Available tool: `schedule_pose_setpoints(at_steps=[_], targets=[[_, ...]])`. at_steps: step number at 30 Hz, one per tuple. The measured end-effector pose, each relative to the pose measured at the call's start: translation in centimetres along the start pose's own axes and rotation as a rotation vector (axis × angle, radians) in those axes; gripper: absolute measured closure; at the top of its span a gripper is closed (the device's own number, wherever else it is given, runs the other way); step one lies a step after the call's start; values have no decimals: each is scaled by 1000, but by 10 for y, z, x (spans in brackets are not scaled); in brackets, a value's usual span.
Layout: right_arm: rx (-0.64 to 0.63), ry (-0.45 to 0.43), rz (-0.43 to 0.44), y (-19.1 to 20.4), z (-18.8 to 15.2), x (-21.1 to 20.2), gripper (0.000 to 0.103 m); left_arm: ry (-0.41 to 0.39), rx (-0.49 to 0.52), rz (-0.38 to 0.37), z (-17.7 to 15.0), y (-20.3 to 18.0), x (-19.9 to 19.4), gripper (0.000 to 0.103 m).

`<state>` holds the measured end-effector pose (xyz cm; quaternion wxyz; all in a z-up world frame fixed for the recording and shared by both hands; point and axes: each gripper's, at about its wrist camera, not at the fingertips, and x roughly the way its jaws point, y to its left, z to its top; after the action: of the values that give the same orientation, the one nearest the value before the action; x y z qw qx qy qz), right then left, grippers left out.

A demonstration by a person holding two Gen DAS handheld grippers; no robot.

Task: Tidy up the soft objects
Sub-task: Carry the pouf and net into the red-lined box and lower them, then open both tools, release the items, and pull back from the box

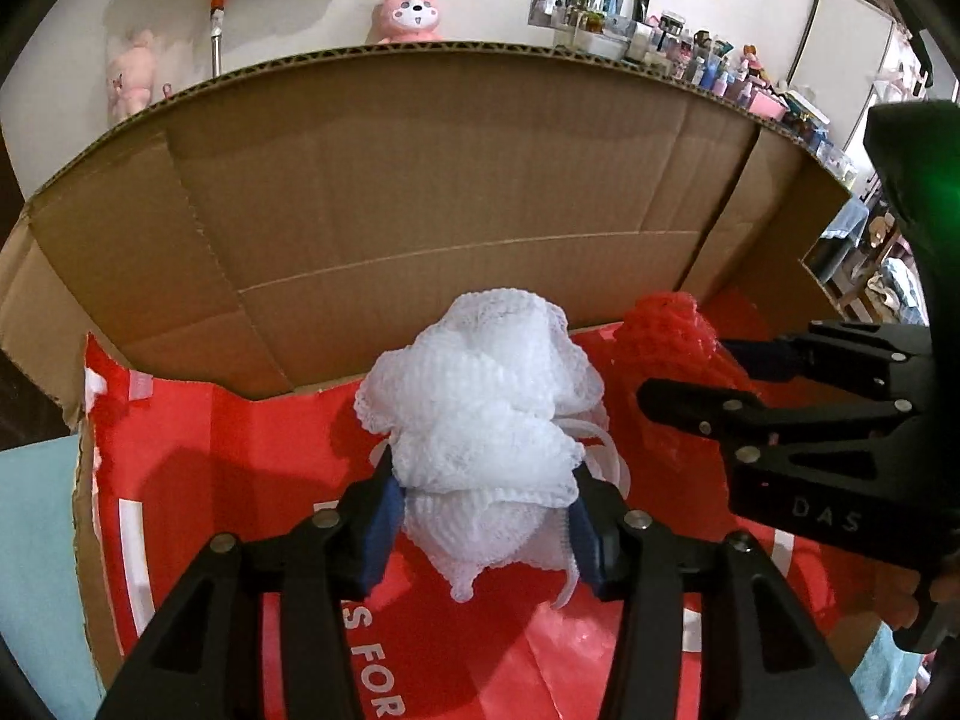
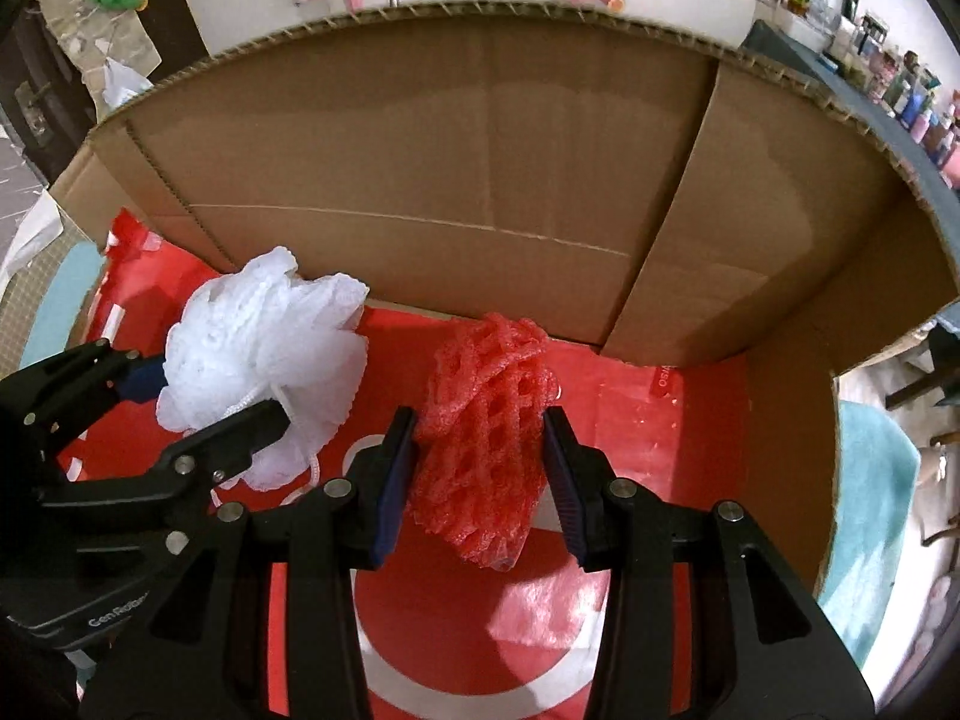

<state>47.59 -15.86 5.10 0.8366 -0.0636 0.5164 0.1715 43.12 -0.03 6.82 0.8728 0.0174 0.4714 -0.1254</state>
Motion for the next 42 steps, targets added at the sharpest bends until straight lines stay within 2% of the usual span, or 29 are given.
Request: schedule_pose_setpoints(at_steps=[11, 14, 22, 28, 30, 32, 36, 40, 42], targets=[[-26, -7, -30, 19, 6, 2, 58, -6, -7, 0, -1, 7, -4, 43], [-16, -6, -34, 19, 5, 4, 52, -10, 9, 10, -2, 5, -5, 40], [3, 4, -48, 13, 3, 7, 51, -25, 10, 19, -3, 1, -9, 32], [5, -15, -62, 12, 4, -3, 45, -65, -7, 17, -1, -1, -19, 17], [0, -24, -64, 12, 3, -9, 42, -80, -11, 15, -2, -1, -26, 11], [-4, -40, -67, 13, 0, -18, 38, -98, -16, 12, -3, -2, -35, 10], [3, -71, -67, 16, -6, -41, 38, -143, -37, 13, -5, -4, -62, 7], [10, -133, -66, 16, -14, -81, 37, -204, -56, 15, -9, -8, -99, 3], [11, -161, -68, 17, -20, -98, 31, -249, -60, 21, -13, -12, -123, 1]])
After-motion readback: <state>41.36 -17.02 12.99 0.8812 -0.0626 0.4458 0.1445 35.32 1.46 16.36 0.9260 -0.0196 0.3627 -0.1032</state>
